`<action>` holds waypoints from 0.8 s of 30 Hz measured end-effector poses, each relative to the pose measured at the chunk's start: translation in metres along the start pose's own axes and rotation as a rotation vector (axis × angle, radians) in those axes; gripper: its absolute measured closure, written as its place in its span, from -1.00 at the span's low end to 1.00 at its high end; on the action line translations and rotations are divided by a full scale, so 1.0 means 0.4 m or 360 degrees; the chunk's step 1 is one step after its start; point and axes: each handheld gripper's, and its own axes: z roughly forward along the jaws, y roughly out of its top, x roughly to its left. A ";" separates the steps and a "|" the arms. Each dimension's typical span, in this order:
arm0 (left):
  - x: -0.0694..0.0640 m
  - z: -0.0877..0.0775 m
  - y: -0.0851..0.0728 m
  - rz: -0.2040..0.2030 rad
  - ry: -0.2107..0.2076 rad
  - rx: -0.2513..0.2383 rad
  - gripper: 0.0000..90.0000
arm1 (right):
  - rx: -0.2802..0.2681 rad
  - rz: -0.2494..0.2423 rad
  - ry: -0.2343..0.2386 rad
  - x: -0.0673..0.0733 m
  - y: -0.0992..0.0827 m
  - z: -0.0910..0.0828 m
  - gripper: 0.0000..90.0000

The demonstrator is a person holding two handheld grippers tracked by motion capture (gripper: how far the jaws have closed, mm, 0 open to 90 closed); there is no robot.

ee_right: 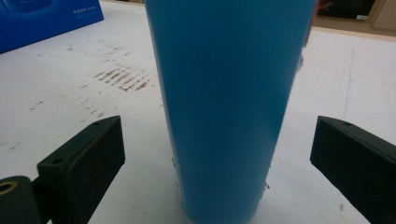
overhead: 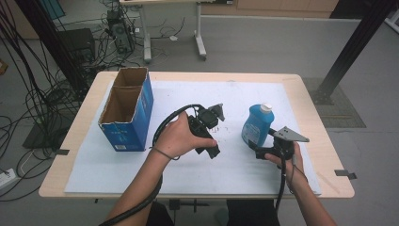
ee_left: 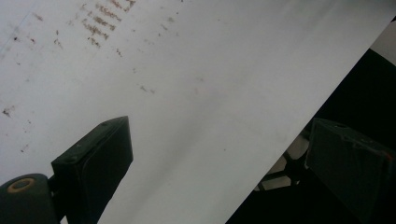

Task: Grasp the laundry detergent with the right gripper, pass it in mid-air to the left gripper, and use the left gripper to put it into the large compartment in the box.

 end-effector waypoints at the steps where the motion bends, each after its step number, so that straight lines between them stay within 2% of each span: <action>1: 0.000 0.000 -0.001 0.0000 0.0001 -0.0001 -0.83 | 0.0016 -0.0005 -0.0007 0.001 0.000 0.005 -0.93; 14: 0.008 -0.001 -0.009 -0.0005 0.0004 -0.0001 -0.83 | -0.0010 -0.0006 -0.0011 0.007 0.004 0.039 -0.93; 24: 0.011 0.002 -0.012 -0.0006 0.0004 0.0009 -0.83 | -0.0028 0.0000 -0.0014 0.007 0.007 0.046 -0.93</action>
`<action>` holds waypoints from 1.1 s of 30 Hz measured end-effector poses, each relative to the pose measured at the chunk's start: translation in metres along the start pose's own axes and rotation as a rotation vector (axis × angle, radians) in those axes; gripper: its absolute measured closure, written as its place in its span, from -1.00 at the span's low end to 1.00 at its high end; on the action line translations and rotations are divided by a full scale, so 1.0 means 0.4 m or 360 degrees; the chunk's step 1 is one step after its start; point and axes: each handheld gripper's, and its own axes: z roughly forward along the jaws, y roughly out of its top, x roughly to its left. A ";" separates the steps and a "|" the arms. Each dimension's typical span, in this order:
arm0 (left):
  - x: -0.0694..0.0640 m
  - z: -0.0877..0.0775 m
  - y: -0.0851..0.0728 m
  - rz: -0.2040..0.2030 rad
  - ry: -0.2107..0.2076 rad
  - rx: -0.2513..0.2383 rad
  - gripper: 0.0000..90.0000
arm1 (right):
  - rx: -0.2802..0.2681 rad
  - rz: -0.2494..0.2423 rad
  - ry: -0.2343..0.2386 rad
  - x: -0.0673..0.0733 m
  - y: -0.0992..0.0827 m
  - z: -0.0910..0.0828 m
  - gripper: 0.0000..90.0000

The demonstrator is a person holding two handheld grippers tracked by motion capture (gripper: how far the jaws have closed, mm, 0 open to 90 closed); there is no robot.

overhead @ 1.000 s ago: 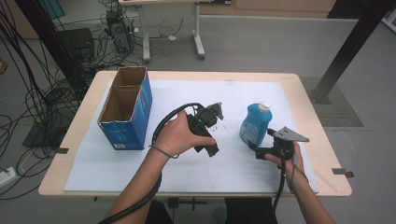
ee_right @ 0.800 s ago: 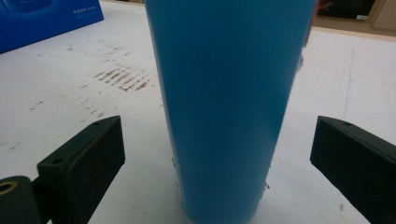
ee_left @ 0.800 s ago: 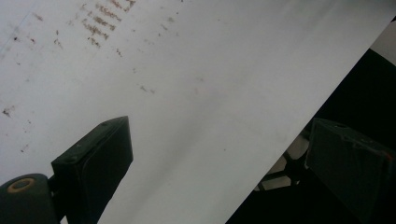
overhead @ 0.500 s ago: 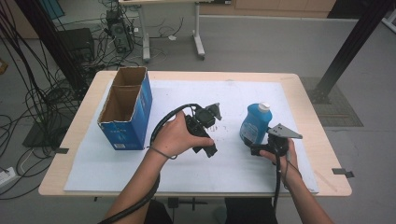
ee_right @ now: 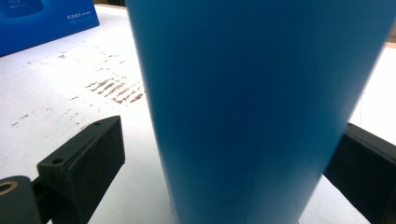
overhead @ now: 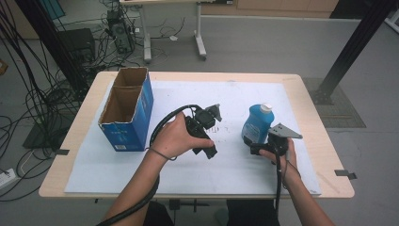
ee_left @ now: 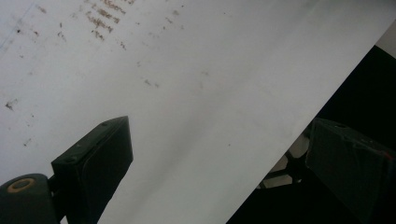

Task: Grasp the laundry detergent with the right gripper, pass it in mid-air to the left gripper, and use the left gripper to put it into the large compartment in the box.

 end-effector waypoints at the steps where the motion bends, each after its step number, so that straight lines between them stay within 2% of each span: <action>1: 0.000 0.000 0.000 -0.0003 -0.0001 -0.0002 -0.83 | 0.0000 0.0001 0.0002 0.000 0.000 0.001 -0.93; 33: -0.004 0.001 0.003 0.0004 0.0006 0.0006 -0.83 | -0.0013 0.0031 0.0005 -0.001 -0.001 -0.002 -0.93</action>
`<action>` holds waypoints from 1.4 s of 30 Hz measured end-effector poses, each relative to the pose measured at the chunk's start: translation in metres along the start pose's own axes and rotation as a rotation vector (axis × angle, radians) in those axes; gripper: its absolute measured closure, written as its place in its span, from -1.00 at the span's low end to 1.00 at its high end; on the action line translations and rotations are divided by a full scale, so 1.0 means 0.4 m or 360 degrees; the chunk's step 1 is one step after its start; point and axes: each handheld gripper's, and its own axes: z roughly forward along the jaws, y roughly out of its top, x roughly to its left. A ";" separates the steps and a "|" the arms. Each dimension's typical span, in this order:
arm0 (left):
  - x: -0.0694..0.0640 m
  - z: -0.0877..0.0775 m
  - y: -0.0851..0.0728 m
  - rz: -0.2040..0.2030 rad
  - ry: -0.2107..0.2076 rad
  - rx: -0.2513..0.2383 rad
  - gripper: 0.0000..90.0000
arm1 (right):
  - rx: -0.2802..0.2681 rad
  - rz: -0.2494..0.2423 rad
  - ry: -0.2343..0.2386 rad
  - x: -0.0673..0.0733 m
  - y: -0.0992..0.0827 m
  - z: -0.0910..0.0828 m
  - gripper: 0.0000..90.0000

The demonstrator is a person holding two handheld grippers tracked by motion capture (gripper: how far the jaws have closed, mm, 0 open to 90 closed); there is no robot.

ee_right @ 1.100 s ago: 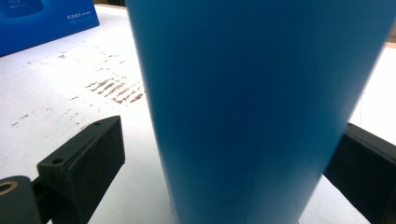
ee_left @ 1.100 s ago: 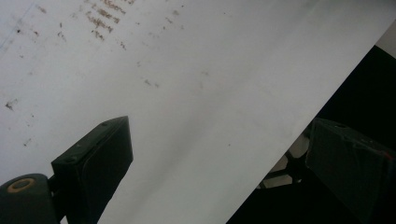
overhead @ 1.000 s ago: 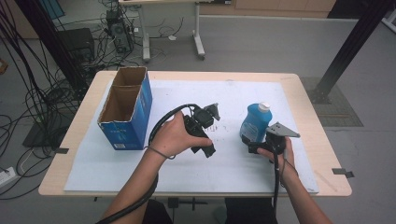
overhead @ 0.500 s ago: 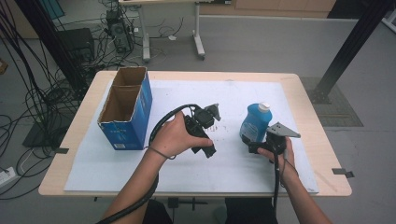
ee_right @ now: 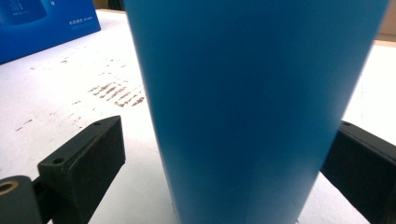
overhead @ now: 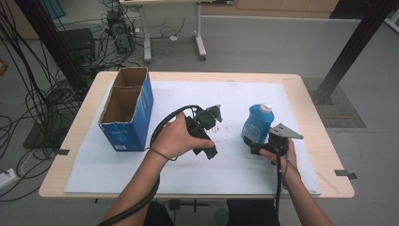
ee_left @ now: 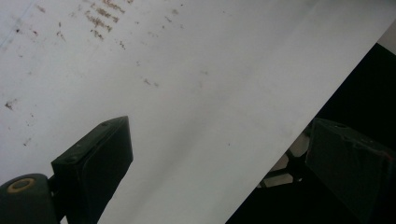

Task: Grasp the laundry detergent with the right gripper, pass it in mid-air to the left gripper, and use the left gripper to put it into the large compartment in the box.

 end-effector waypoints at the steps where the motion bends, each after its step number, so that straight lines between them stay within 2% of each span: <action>1: 0.000 0.000 0.000 0.0005 0.0000 0.0003 -0.83 | 0.0000 0.0001 0.0002 0.000 0.000 0.000 -0.93; 42: 0.005 0.004 0.002 -0.0005 -0.0007 0.0005 -0.83 | -0.0023 0.0004 0.0010 0.000 0.001 0.003 -0.93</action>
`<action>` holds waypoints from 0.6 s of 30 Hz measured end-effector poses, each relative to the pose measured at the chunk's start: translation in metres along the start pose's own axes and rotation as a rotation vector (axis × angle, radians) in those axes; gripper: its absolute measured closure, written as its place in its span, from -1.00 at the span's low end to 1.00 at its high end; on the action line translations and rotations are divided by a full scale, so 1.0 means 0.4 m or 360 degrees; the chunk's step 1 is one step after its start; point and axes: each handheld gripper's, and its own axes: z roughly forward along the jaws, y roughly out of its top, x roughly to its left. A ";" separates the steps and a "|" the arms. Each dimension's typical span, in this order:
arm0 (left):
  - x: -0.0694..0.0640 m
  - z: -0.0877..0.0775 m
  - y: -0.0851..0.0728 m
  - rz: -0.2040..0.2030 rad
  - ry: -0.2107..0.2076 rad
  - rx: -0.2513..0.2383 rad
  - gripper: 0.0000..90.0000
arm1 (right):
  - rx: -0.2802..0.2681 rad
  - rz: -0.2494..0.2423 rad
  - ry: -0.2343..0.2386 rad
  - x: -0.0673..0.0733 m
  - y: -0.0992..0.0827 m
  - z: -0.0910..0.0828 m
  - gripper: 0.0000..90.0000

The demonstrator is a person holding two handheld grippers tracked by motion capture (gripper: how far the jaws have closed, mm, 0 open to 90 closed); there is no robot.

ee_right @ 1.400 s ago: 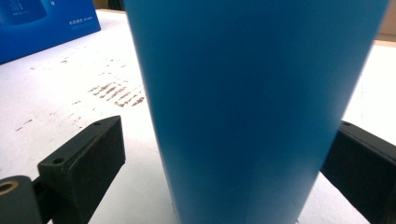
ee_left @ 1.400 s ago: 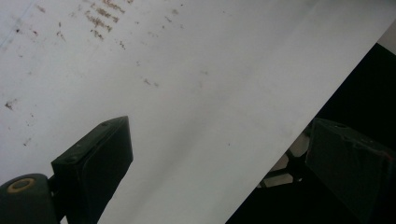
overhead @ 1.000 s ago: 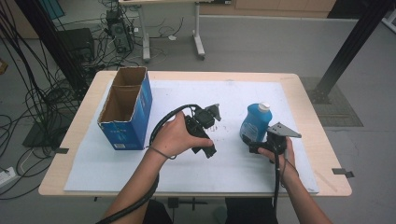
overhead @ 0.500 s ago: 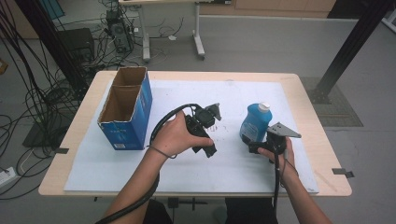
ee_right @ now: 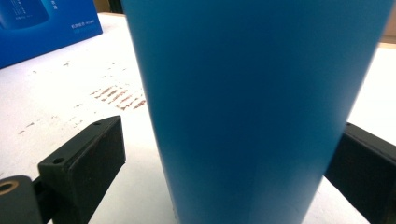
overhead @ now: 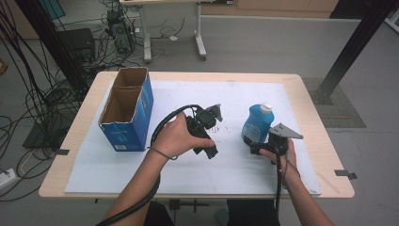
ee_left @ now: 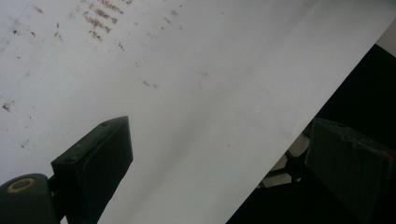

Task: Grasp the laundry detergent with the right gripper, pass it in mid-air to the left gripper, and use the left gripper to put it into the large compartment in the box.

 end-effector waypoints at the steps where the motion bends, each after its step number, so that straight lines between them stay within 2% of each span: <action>1: 0.001 0.000 -0.001 -0.0004 0.0001 0.0000 -0.83 | -0.0001 0.0001 0.0001 0.000 0.000 0.001 -0.93; 11: 0.001 0.000 -0.004 -0.0009 -0.0003 -0.0004 -0.83 | -0.0027 -0.0011 0.0002 0.000 0.002 0.005 -0.89; 18: 0.000 -0.004 -0.002 -0.0002 -0.0004 -0.0003 -0.83 | -0.0045 -0.0028 -0.0002 -0.001 0.002 0.011 -0.76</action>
